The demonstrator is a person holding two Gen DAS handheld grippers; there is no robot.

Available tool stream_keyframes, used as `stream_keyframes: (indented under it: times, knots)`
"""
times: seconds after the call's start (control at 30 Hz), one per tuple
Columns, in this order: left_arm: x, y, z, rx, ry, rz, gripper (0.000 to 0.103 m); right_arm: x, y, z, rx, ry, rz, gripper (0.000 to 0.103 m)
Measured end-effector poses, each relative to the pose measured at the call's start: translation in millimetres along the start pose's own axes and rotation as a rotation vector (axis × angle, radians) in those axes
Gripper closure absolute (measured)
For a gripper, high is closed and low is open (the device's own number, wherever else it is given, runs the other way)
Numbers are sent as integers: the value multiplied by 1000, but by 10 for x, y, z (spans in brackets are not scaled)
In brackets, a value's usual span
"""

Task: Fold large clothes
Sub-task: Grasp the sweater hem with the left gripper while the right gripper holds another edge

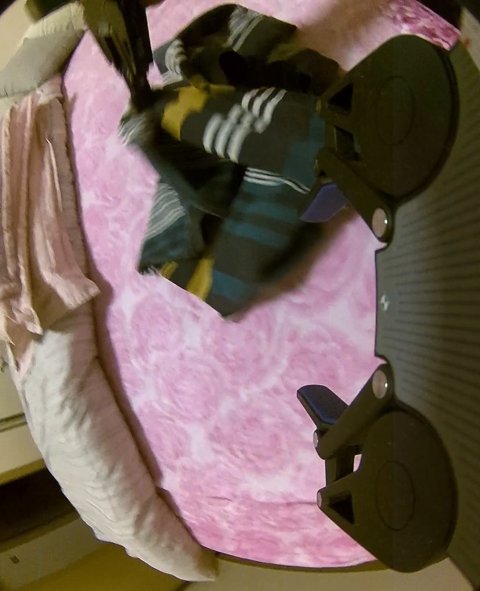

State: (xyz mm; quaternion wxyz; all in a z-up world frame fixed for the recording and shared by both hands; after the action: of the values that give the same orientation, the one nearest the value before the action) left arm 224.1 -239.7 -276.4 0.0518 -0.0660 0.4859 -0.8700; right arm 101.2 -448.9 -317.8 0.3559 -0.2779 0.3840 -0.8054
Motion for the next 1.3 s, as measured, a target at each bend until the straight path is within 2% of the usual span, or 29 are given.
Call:
stream_keyframes:
  times: [0.17, 0.33, 0.57, 0.7, 0.77, 0.83, 0.9, 0.93, 1.03, 1.13, 1.2, 1.3]
  knots:
    - [216, 32, 394, 52, 84, -56, 10, 1005, -502, -329, -10, 110, -172, 101]
    - [626, 268, 766, 67, 228, -115, 10, 1708, -619, -747, -79, 211, -293, 100]
    - [1278, 844, 1178, 68, 559, -166, 13, 1825, -501, -1078, -124, 300, -259, 100]
    - [1426, 1294, 1420, 40, 648, -195, 15, 1881, -477, -1109, -127, 328, -253, 98]
    - [1375, 1509, 1518, 4, 648, -187, 17, 1950, -464, -1145, -145, 348, -277, 94]
    - [1257, 1637, 1594, -15, 632, -156, 18, 2006, -482, -1148, -149, 374, -286, 80]
    - [1043, 1715, 1620, -41, 587, -121, 18, 2031, -493, -1126, -144, 422, -256, 49]
    - [913, 1763, 1623, -57, 556, -102, 18, 2022, -504, -1112, -142, 438, -242, 45]
    - [506, 1898, 1580, -102, 440, -60, 18, 1944, -444, -1041, -136, 464, -184, 43]
    - [242, 2065, 1583, -113, 343, -68, 22, 1949, -274, -959, -127, 527, -153, 43]
    - [135, 2187, 1583, -107, 304, -73, 23, 2008, -128, -892, -113, 542, -169, 42]
    - [29, 2446, 1585, -119, 260, -71, 34, 2108, 174, -876, -142, 543, -204, 42]
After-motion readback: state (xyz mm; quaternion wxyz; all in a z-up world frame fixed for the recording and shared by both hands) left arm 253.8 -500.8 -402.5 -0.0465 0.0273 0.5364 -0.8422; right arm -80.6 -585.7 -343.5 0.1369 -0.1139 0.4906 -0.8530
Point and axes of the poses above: each gripper's, at about its wrist camera, not at the fingertips, and y roughly the way its jaws point, x to its right, z to its top, the point moved 8 cm from there along y, roughly the way its jaws point, and after that the axes turned 12 degrees about -z, right-handed, at the moved point
